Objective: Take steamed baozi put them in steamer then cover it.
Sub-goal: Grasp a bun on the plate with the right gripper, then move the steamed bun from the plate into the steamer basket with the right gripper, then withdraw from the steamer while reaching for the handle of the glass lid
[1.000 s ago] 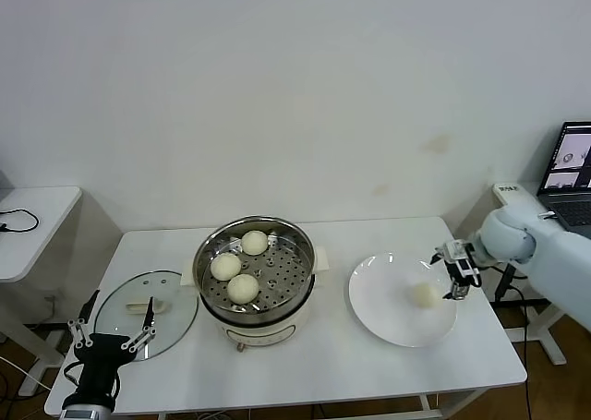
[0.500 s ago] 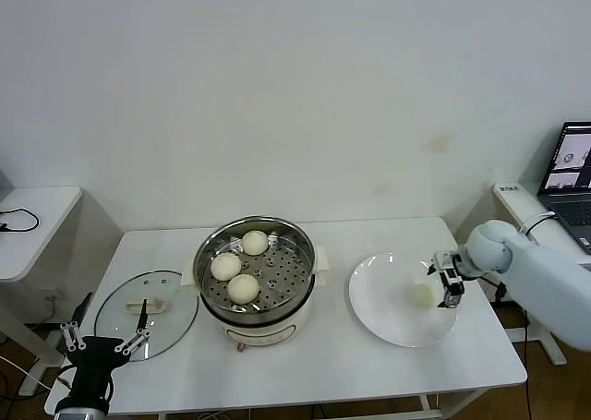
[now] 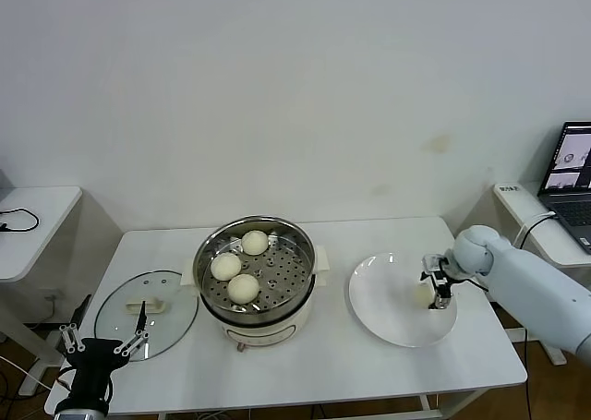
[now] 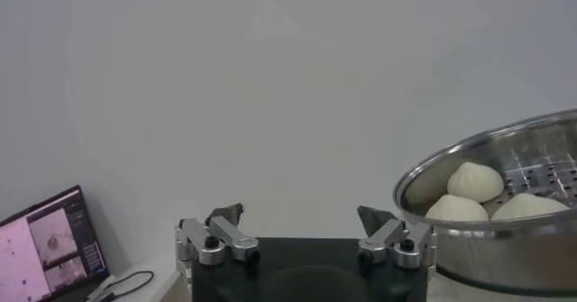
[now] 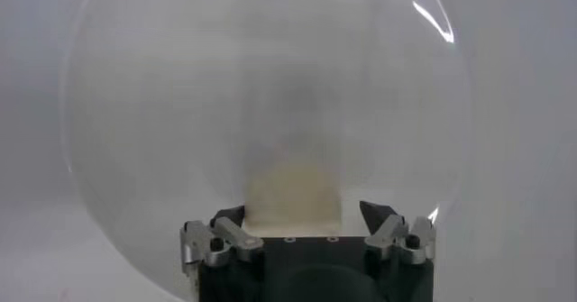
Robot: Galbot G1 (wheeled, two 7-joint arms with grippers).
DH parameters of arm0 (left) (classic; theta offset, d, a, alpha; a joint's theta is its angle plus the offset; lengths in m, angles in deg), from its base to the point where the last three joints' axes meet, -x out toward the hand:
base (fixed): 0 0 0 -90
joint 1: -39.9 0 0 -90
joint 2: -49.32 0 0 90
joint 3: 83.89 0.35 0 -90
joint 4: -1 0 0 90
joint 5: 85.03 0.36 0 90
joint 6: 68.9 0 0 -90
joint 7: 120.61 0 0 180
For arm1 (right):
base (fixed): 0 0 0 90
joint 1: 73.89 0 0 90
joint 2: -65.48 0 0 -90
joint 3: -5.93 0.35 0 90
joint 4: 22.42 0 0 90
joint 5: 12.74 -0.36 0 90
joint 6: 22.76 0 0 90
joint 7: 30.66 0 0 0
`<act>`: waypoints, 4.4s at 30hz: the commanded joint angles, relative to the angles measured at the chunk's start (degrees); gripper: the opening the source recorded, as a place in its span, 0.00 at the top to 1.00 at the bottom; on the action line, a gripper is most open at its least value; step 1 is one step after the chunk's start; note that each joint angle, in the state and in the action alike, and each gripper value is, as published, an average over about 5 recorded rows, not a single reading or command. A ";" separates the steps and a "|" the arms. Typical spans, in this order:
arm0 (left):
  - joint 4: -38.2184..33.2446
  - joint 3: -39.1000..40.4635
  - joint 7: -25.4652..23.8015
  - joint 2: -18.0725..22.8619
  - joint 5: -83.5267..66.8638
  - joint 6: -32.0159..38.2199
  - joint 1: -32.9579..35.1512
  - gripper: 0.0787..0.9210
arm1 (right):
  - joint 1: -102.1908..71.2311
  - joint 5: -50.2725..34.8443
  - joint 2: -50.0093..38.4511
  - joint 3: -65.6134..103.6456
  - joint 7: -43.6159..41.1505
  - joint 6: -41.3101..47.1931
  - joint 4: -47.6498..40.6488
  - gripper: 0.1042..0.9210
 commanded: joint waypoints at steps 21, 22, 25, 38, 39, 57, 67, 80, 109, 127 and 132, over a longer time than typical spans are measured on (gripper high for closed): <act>0.03 0.86 0.01 -0.45 -0.04 -0.06 -0.78 0.12 | 19.66 -10.82 -3.48 -11.26 -4.34 2.43 6.60 0.40; 0.07 1.06 0.02 -0.52 -0.05 -0.09 -0.95 0.12 | 21.76 -12.04 -3.59 -12.49 -4.28 2.95 7.60 0.40; 0.34 1.54 0.05 -0.70 -0.07 -0.20 -1.45 0.12 | 27.83 -16.01 -3.14 -16.38 -3.91 4.45 10.19 0.40; 1.34 1.27 0.07 -1.26 -0.66 -0.29 -2.43 0.12 | 47.51 -34.68 10.77 -30.37 1.48 13.07 15.11 0.37; 1.32 1.22 0.06 -1.22 -0.68 -0.29 -2.43 0.12 | 47.61 -35.79 12.30 -30.86 2.19 14.03 15.13 0.37; 1.93 0.17 0.02 -0.54 -0.73 -0.30 -2.59 0.12 | 36.71 -45.11 29.20 -32.89 12.27 26.25 9.92 0.37; 2.32 0.41 0.04 -0.14 -0.73 -0.17 -2.81 0.12 | 33.52 -45.29 31.09 -33.76 15.02 29.82 7.63 0.37; 2.32 0.46 0.09 -0.05 -0.72 -0.08 -2.70 0.12 | 31.48 -42.40 31.33 -33.31 15.37 30.87 5.69 0.37; 2.17 0.87 0.05 0.32 -0.61 -0.10 -3.65 0.12 | 25.00 -49.44 10.37 -20.15 40.02 22.93 27.28 0.12; 7.21 1.09 1.49 0.29 1.90 0.45 -5.43 0.12 | -46.39 -33.37 8.97 47.79 56.38 -16.84 39.40 0.12; 10.97 1.66 2.67 0.41 8.92 -0.12 -6.39 0.12 | -60.58 -32.25 18.78 62.45 51.60 -23.22 39.50 0.12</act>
